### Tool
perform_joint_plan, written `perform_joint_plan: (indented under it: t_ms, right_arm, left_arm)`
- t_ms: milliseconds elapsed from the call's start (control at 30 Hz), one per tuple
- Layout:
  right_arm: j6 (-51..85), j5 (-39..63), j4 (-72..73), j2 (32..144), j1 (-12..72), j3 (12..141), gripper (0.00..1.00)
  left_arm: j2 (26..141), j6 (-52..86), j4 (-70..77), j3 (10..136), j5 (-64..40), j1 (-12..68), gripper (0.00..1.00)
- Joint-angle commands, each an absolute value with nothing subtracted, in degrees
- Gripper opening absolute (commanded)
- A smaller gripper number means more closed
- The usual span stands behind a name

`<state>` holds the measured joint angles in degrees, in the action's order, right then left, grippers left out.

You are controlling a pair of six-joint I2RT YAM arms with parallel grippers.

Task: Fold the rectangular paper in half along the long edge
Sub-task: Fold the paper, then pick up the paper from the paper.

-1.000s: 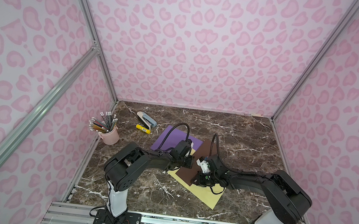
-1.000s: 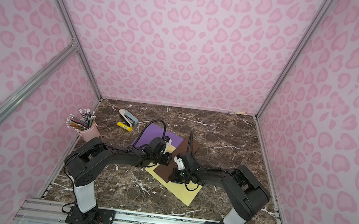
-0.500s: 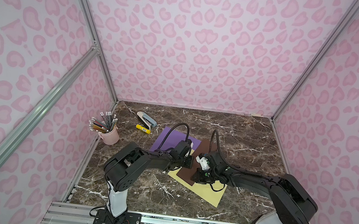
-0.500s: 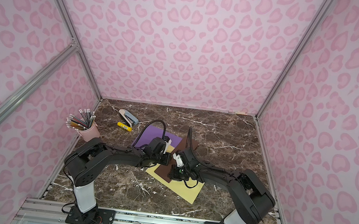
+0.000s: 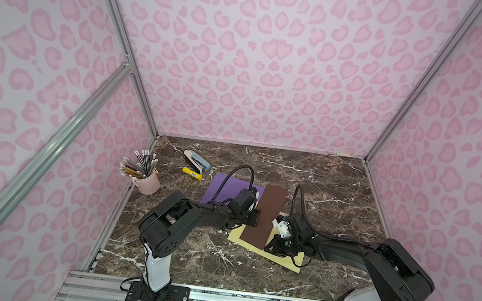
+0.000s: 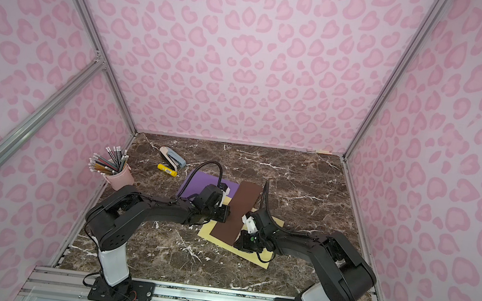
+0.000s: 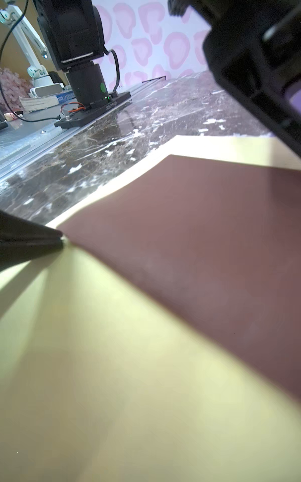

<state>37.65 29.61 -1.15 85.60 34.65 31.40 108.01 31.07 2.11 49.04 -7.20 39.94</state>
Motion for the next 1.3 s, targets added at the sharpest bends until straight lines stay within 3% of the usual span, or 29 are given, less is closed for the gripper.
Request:
perform_joint_plan:
  t_ms: [0, 67, 200, 267, 400, 667, 900, 1100, 1267]
  right_arm:
    - [35.9, 30.1, -5.5, 82.7, 31.6, 31.9, 0.00]
    - [37.2, 32.5, -1.9, 81.4, 28.6, 31.8, 0.00]
    - [39.5, 35.8, 4.6, 82.4, 23.3, 32.2, 0.25]
    - [39.6, 35.8, 6.1, 84.6, 22.0, 33.7, 0.31]
    - [41.4, 37.0, 11.9, 89.7, 20.2, 35.4, 0.36]
    - [40.3, 35.0, 13.1, 99.8, 20.4, 42.3, 0.37]
    - [41.4, 35.1, 14.5, 102.5, 22.4, 46.1, 0.36]
    - [41.7, 35.0, 14.2, 103.1, 23.2, 47.1, 0.03]
    - [40.9, 35.3, 13.5, 101.5, 23.7, 46.3, 0.00]
  left_arm:
    - [108.5, 30.6, -7.3, 48.6, -4.0, 39.8, 0.04]
    - [108.5, 30.6, -7.2, 48.6, -4.1, 39.8, 0.04]
    - [108.2, 30.9, -7.0, 48.4, -4.5, 39.8, 0.04]
    - [108.2, 30.9, -6.7, 48.5, -4.7, 39.8, 0.04]
    - [108.1, 30.8, -6.5, 48.4, -4.8, 39.8, 0.04]
    - [108.5, 31.1, -5.4, 47.8, -5.3, 39.8, 0.04]
    - [107.6, 31.2, -5.6, 48.0, -5.3, 39.9, 0.04]
    - [106.5, 31.3, -6.1, 48.9, -5.0, 39.9, 0.04]
    - [103.3, 30.9, -6.8, 51.6, -3.5, 39.8, 0.04]
